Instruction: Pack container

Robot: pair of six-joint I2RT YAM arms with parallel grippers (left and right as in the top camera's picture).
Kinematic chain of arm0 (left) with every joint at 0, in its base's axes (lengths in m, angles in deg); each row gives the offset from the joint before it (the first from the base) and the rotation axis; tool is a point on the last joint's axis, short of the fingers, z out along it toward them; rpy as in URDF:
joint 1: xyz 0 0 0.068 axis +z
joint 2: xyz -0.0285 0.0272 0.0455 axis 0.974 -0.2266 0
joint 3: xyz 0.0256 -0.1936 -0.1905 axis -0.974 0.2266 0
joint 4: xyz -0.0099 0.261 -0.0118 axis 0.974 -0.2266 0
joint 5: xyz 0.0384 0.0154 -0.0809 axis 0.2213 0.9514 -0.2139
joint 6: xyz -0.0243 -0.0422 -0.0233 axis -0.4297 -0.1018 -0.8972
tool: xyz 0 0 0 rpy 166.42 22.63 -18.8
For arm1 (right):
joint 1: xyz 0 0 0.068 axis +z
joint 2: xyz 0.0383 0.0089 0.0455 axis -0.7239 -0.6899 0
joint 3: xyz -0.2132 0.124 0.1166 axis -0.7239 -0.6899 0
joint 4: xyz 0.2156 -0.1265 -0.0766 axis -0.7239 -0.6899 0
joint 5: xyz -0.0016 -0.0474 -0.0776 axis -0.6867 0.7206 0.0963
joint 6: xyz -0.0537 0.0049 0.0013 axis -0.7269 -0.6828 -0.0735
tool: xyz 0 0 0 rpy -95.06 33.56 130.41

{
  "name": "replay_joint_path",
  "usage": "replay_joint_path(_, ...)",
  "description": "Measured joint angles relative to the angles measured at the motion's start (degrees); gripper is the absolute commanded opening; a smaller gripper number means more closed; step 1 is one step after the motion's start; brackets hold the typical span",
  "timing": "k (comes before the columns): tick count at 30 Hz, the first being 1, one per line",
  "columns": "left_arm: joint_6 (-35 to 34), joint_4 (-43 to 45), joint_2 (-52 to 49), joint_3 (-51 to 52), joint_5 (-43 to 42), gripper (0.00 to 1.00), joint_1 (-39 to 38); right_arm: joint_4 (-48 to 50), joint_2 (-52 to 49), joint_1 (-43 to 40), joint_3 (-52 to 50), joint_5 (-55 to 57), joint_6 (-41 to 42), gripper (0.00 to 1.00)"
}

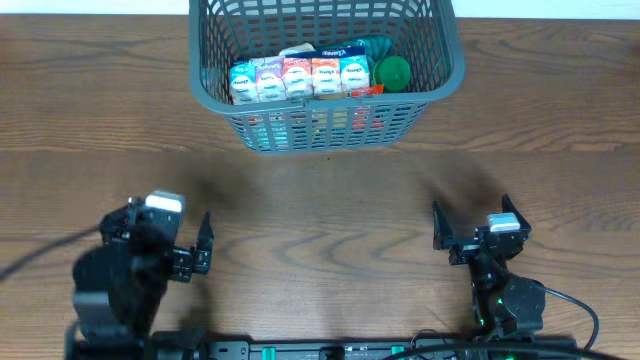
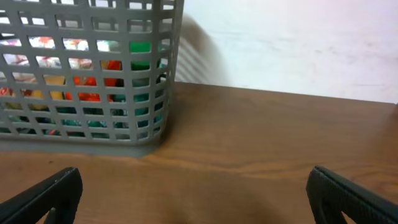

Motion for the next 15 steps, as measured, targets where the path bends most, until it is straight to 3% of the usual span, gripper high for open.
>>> replay_joint_path(10, -0.96, 41.07, 18.21, 31.08, 1.09, 0.99, 0.2, -0.02, 0.0, 0.0, 0.0, 0.0, 0.02, 0.99)
replay_joint_path(12, -0.96, 46.34, 19.56, 35.17, 2.67, 0.99, 0.22, -0.02, 0.0, 0.0, 0.0, 0.0, 0.02, 0.99)
replay_joint_path(15, -0.94, 47.54, 20.48, 37.77, 5.07, 0.99, 0.22, -0.02, 0.0, 0.0, 0.0, 0.0, 0.02, 0.99)
